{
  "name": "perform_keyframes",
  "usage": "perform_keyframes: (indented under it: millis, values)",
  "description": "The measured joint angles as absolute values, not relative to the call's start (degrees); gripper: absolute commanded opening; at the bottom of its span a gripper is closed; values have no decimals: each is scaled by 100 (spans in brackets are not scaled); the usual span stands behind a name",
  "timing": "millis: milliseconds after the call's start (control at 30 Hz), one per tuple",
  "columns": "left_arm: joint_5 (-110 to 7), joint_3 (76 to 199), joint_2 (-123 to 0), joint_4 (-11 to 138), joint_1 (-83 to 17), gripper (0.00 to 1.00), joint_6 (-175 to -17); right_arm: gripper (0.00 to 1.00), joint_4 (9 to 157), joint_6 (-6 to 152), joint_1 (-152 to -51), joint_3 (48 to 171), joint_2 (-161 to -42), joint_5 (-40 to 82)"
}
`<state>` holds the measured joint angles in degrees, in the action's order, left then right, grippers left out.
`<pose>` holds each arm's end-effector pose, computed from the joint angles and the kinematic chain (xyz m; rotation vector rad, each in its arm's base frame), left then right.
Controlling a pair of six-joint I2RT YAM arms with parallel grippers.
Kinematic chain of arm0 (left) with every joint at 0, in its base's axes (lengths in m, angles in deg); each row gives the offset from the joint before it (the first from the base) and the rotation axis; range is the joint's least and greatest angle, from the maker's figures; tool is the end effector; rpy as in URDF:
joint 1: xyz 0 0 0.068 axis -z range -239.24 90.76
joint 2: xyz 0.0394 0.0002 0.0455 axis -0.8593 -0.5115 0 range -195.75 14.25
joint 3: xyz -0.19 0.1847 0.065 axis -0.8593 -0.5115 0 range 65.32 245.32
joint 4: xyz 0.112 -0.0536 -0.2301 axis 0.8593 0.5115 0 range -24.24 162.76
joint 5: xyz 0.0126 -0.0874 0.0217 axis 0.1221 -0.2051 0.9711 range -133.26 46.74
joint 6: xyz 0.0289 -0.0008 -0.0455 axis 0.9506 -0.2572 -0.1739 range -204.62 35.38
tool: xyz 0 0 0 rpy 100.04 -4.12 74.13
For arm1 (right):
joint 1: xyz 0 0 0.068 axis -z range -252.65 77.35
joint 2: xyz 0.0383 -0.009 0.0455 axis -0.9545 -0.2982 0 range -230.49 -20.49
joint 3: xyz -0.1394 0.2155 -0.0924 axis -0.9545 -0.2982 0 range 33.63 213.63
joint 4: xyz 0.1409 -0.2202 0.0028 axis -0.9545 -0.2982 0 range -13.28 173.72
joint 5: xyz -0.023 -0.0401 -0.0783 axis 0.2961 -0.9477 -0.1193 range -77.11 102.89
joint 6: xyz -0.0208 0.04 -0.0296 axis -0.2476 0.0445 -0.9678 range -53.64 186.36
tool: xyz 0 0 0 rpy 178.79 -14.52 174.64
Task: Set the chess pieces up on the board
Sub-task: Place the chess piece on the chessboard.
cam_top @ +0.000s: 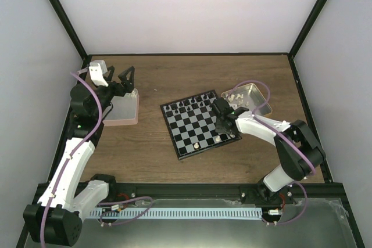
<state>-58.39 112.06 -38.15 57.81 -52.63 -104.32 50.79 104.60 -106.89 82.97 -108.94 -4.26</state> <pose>0.2144 -0.0340 0.3626 0.0361 1.5590 -0.5656 0.2325 0.1456 0.1667 0.1593 2.7094 -0.0765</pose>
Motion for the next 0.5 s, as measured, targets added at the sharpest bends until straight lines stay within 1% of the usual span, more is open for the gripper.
perform_keyframes:
  millis: [67,100,133,200,400,500]
  values:
    - [-5839,11206,-3815,5781,-5263,100,-10434,18,5081,10460,-10685,8297,-10894,-426]
    - [-5839,11206,-3815,5781,-5263,100,-10434,22,5079,10455,-10685,8297,-10894,-426]
    - [-5841,11206,-3815,5781,-5263,100,-10434,25,5075,10453,-10685,8297,-10894,-426]
    - [-5841,11206,-3815,5781,-5263,100,-10437,29,5068,10449,-10685,8297,-10885,-426]
    - [-5855,11208,-3815,5781,-5263,100,-10439,32,4911,10363,-10626,8461,-10496,-493]
    - [-5855,11206,-3815,5781,-5263,100,-10437,32,5053,10261,-10324,8616,-10186,-530]
